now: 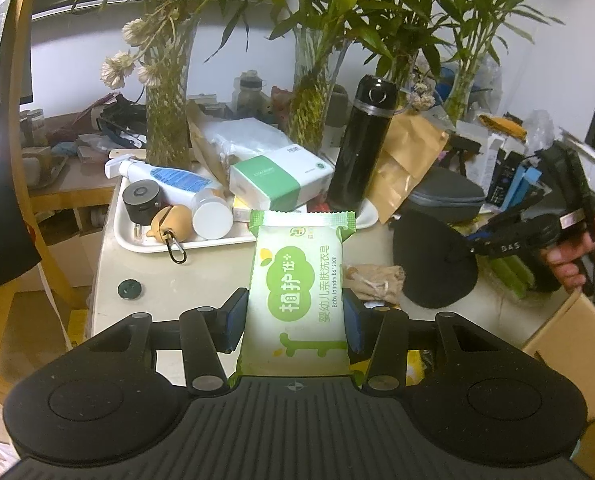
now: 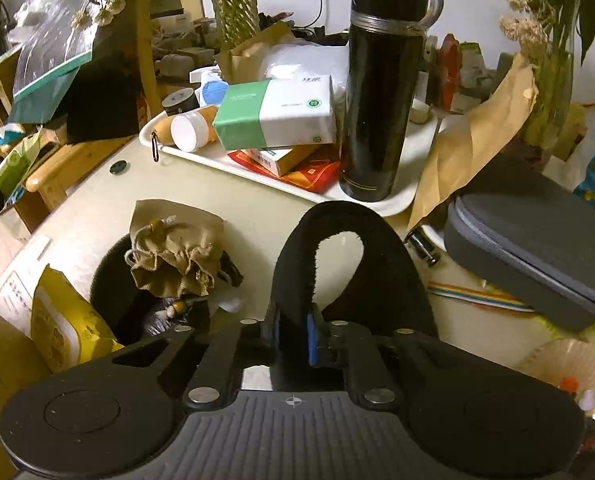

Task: Organize soft objects
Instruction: 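Close the right tool on the black foam pad and lift it, then carry both items to the cardboard box and open the left tool over it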

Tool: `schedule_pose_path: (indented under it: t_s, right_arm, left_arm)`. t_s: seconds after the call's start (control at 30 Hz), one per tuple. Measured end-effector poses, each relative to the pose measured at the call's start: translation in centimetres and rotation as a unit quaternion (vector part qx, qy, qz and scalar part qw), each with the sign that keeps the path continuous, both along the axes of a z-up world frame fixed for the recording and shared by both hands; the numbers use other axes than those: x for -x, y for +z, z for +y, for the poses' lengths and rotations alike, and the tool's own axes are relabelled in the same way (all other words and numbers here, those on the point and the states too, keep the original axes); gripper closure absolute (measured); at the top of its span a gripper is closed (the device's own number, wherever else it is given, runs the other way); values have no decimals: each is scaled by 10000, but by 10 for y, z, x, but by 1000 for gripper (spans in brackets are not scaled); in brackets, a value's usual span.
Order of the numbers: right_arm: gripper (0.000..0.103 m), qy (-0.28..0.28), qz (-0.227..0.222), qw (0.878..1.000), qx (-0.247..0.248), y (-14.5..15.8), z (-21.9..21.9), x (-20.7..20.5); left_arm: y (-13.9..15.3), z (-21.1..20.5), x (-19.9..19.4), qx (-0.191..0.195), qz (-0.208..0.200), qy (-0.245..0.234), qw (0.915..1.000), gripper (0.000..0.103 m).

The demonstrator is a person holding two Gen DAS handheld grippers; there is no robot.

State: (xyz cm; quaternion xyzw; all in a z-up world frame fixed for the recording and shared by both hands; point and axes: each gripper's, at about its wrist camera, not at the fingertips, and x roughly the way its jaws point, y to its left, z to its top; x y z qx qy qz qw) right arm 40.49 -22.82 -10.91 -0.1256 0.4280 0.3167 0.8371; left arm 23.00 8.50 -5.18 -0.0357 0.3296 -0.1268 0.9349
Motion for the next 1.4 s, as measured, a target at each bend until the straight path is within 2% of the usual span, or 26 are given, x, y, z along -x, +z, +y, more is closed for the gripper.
schedule_pose_path:
  t_s: [0.07,0.43,0.73,0.93,1.07,1.4]
  right_arm:
    - [92,21,-197,9998,87,6,3,4]
    - [92,-374,-935,9946,-261,72,-14,50]
    - [92,-246,-1451,9884,-376,127,-24,108]
    - [92,-81,-1631,9848,-583,153,-28,149]
    - [92,81,-1712,9831,-635,167,-28,176]
    - [92,518,-1732,9811,-696,182,-22,235]
  left_arm:
    - [3,-1,1,-38,-37,24,10000,56]
    - [48,-13,27,-10,-429,-65,9991,56]
    - [85,-29,62,-153,-627,-237,9976,56]
    - [104,-39,85,-315,-698,-313,9966,56]
    - [111,-46,94,-355,-563,-279,9974,56]
    - [106,-67,121,-591,-316,-499,9965,56]
